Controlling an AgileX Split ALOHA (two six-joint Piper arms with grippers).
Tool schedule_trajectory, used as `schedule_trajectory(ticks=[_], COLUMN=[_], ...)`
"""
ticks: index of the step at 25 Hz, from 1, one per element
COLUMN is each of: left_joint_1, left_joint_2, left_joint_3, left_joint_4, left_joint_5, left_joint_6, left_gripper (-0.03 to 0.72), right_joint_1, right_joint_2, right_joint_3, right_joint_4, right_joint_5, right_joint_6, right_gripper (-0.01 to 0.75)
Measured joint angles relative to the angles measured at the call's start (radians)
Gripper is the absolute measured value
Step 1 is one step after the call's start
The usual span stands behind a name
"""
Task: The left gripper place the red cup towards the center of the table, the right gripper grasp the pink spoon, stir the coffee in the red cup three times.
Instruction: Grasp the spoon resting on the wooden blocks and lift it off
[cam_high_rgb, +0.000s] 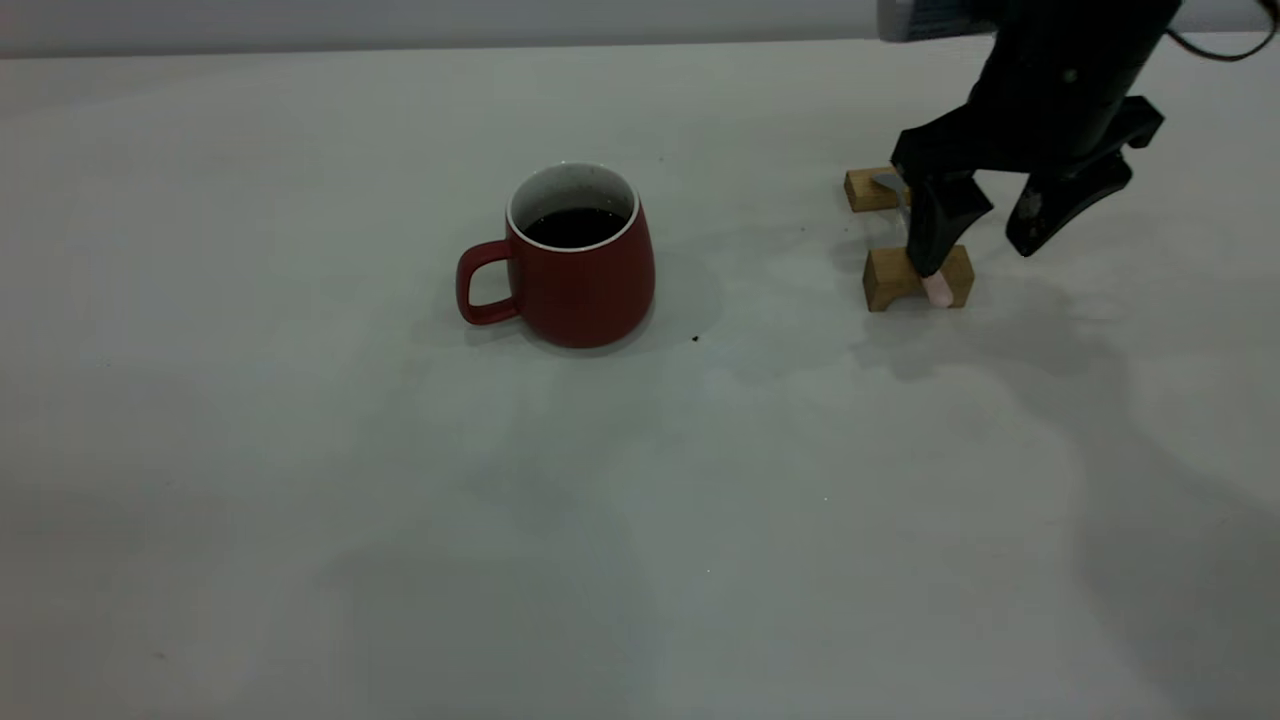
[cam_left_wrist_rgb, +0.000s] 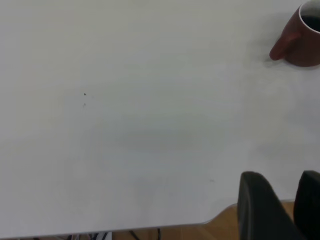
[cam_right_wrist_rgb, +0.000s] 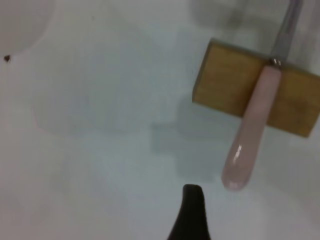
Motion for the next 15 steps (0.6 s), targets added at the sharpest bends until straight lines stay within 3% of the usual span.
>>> schedule_trajectory(ticks=[15], left_joint_1=[0.000], left_joint_2=[0.000], left_joint_3=[0.000], left_joint_4=[0.000], left_joint_5=[0.000], left_joint_6=[0.000], left_gripper=[0.247], right_joint_1=[0.000], right_joint_2=[0.118], right_joint_3=[-0.082], right_joint_4=[0.000], right_joint_5=[0.025], right_joint_6=[0.000], right_gripper=[0.699])
